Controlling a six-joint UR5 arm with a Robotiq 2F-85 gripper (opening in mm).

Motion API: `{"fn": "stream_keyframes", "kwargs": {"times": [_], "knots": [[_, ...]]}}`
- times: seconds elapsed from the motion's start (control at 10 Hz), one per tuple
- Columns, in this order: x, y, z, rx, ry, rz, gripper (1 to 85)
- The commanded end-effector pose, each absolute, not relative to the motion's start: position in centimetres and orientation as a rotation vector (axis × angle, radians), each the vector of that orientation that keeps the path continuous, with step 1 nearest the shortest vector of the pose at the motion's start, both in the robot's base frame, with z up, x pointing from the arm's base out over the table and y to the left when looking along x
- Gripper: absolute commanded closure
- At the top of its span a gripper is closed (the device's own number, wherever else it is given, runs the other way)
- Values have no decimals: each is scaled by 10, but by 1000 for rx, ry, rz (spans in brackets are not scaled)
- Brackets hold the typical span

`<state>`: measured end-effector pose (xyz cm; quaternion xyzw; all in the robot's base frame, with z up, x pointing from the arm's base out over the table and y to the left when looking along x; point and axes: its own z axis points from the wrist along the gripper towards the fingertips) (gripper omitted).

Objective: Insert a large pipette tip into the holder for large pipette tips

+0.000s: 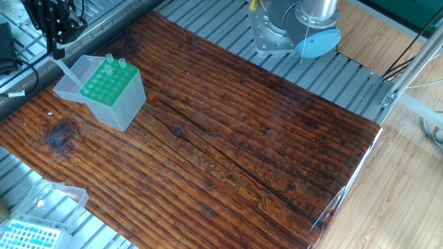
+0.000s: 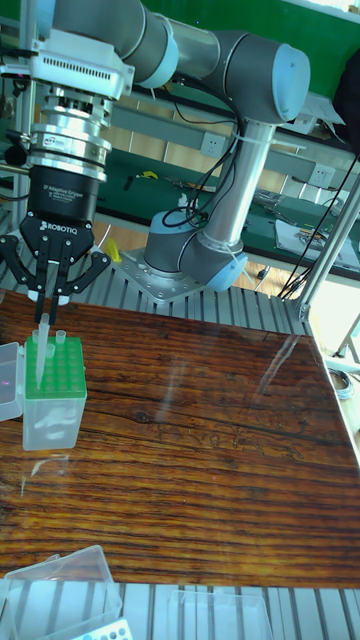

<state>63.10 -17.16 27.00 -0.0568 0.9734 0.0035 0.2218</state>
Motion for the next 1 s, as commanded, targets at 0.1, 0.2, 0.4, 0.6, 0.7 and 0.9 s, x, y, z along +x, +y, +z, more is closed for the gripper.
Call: {"fn": "stream_keyframes", "kwargs": {"times": [0.1,0.2,0.4,0.6,0.7,0.9], "knots": [[630,-171,268,-133,2692,37,847],[629,-171,266,-125,2699,39,847],[627,-173,260,-116,2707,38,847],[626,-176,256,-119,2713,38,847],[626,-177,254,-121,2716,38,847],[627,-175,250,-118,2720,55,847]]}}
